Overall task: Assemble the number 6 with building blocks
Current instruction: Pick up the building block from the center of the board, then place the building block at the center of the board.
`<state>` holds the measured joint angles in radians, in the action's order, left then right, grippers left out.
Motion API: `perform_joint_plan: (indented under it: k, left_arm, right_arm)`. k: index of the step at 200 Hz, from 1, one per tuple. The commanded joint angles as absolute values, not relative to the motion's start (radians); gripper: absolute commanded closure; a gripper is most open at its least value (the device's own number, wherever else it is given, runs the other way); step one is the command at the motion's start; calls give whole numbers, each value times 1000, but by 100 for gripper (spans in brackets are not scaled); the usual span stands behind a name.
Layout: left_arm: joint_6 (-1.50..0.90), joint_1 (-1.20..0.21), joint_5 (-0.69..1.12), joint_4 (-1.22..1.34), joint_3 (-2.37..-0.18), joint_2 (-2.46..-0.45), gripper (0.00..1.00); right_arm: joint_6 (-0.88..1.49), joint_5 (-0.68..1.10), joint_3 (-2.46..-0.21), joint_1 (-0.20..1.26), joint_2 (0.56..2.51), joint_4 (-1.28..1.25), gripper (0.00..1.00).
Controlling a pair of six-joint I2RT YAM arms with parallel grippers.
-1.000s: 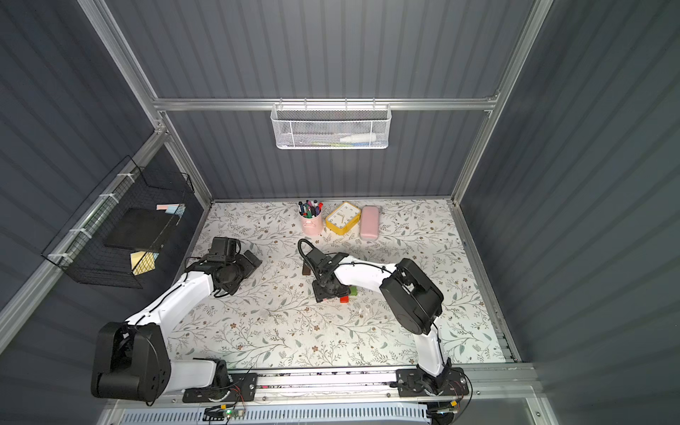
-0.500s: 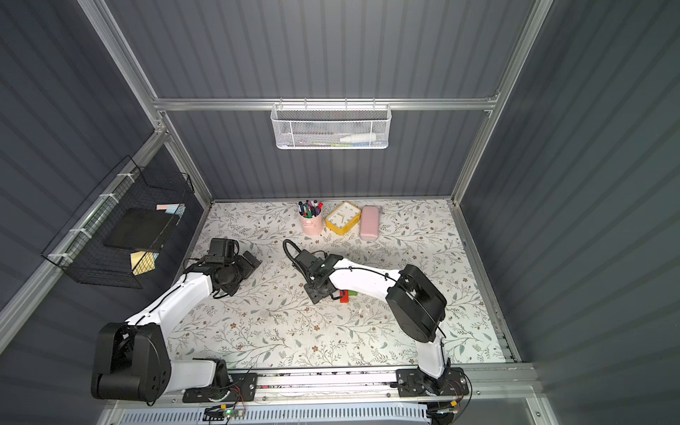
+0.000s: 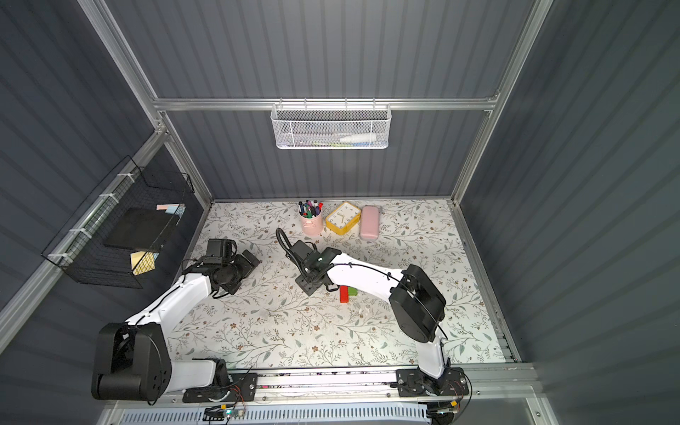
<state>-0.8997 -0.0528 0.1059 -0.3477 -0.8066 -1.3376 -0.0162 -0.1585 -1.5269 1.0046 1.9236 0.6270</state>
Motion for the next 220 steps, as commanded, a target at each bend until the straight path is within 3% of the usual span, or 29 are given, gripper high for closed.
perform_joint_plan:
  k: [1,140,220]
  left_arm:
    - [-880,-39,142,-325,-798,-1340,1]
    - [-816,49,266,-259,-823,-1455,1]
    - [-798,55,247,-273,-832,-1455,1]
  right_arm:
    - [-110,-176,-1546,1026,1937,607,46]
    - [-310,-242,-1612,1049,2046,597,43]
    - [-342,-245,-1613,1054,2115,588,44]
